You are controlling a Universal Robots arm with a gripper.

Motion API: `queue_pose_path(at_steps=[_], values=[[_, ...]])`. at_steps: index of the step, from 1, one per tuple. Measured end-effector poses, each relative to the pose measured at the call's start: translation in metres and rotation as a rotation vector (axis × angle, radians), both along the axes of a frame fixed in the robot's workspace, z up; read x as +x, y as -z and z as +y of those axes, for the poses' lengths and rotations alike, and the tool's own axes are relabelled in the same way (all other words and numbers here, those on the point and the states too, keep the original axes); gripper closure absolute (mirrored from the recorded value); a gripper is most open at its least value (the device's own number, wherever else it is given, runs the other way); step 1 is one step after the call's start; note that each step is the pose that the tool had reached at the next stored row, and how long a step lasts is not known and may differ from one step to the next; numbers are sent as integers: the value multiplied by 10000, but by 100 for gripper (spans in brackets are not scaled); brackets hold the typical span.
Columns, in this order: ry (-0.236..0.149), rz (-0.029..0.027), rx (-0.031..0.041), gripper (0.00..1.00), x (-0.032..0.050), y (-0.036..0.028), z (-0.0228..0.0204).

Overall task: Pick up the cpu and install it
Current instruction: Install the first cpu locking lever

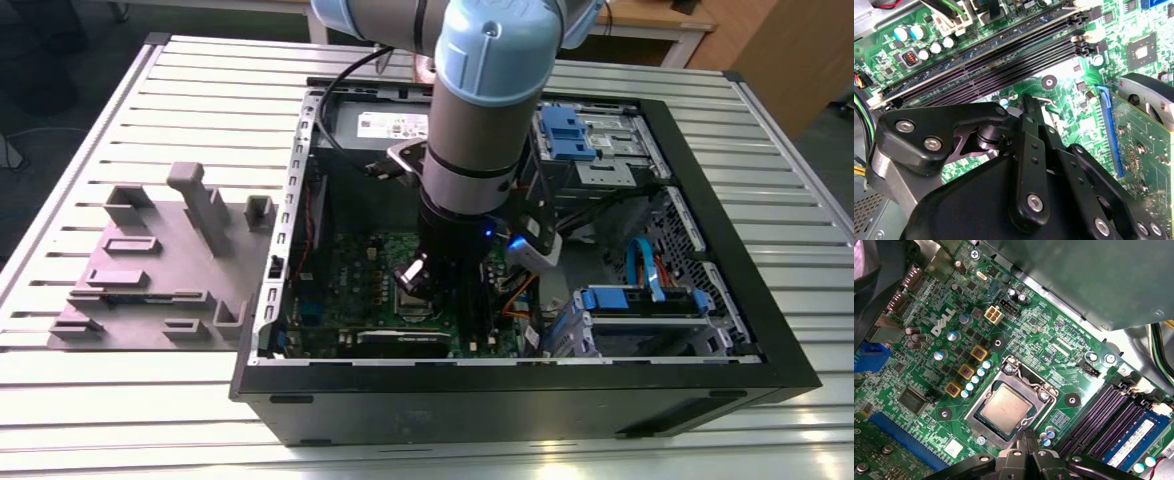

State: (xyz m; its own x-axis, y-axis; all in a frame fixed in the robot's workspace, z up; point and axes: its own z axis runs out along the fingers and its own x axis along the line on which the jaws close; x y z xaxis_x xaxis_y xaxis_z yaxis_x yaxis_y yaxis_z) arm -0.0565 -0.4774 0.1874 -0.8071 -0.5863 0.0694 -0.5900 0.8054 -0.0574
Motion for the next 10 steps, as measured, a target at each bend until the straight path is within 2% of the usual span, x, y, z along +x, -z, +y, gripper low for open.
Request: queue_pose_path(at_steps=[4, 10], values=[[-31, -6, 22, 90, 29, 2, 0], [-83, -4, 62, 90, 30, 1, -1]])
